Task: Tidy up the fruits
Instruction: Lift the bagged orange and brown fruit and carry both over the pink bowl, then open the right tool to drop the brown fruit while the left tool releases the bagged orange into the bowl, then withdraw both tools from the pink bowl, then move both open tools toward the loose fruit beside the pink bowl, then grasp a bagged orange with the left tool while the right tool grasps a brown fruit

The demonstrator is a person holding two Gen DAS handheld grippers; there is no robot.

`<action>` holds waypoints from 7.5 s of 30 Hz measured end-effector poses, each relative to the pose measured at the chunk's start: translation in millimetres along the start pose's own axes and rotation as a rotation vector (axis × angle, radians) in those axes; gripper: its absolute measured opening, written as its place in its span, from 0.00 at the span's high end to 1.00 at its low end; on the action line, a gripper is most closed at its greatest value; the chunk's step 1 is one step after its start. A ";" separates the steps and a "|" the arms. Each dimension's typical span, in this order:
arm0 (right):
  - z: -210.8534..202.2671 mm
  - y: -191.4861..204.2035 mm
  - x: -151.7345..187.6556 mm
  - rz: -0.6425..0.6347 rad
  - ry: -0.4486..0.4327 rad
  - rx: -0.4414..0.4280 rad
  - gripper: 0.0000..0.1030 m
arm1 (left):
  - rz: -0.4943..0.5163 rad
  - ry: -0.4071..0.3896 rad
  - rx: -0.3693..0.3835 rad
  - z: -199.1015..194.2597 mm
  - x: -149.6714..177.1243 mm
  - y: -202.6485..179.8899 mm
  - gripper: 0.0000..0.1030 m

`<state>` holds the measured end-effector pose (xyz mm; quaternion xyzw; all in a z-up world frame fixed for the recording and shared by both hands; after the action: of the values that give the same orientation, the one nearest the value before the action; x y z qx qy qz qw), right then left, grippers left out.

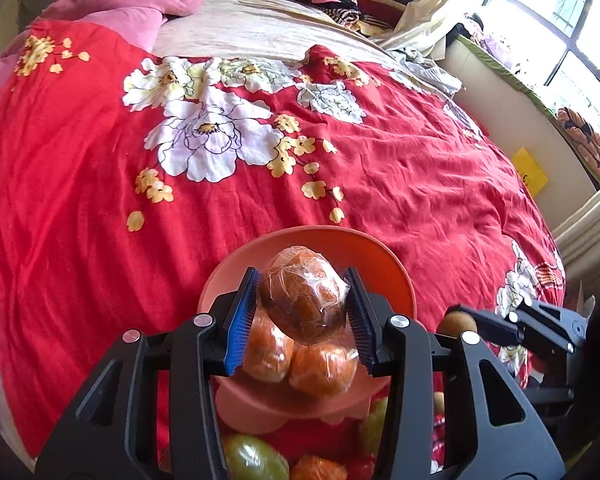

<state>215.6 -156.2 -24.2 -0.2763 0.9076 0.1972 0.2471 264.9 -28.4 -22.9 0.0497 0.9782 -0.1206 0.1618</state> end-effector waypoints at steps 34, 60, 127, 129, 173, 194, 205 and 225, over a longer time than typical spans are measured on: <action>48.0 13.9 11.1 -0.060 0.090 -0.005 0.75 | 0.019 0.109 -0.007 54.0 -8.3 -6.3 0.66; 31.5 13.8 18.3 -0.019 0.062 -0.040 0.57 | 0.010 0.106 -0.009 52.7 -8.3 -7.0 0.65; -65.1 -15.6 23.8 0.116 -0.128 0.131 0.08 | -0.036 -0.128 -0.072 -69.3 53.4 -4.0 0.10; -67.7 -15.2 25.1 0.117 -0.129 0.134 0.08 | -0.040 -0.129 -0.072 -70.9 57.9 -2.8 0.10; -56.4 17.3 78.2 0.047 -0.011 0.142 0.07 | -0.057 -0.055 -0.074 -49.3 145.6 -6.2 0.10; -31.4 17.5 94.9 0.025 0.066 0.172 0.07 | -0.013 0.036 -0.088 -6.6 175.4 -15.5 0.26; -13.0 10.9 99.1 0.031 0.100 0.156 0.23 | -0.030 0.036 -0.040 0.4 168.1 -6.8 0.50; 12.8 7.2 93.8 0.002 0.139 0.119 0.68 | -0.075 0.054 0.062 14.9 146.8 3.3 0.59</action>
<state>147.6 -182.3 -85.1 -0.2732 0.9329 0.1235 0.1993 131.6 -20.4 -85.6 0.0211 0.9791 -0.1554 0.1292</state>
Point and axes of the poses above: each gripper's, at about its wrist camera, not at the fingertips, and z roughly the way its jaws point, y to its left, x to its underside, the point moved 5 cm from there along z, roughly the way its jaws point, and after that the axes turned 14 degrees about y, right-handed, at the moved point
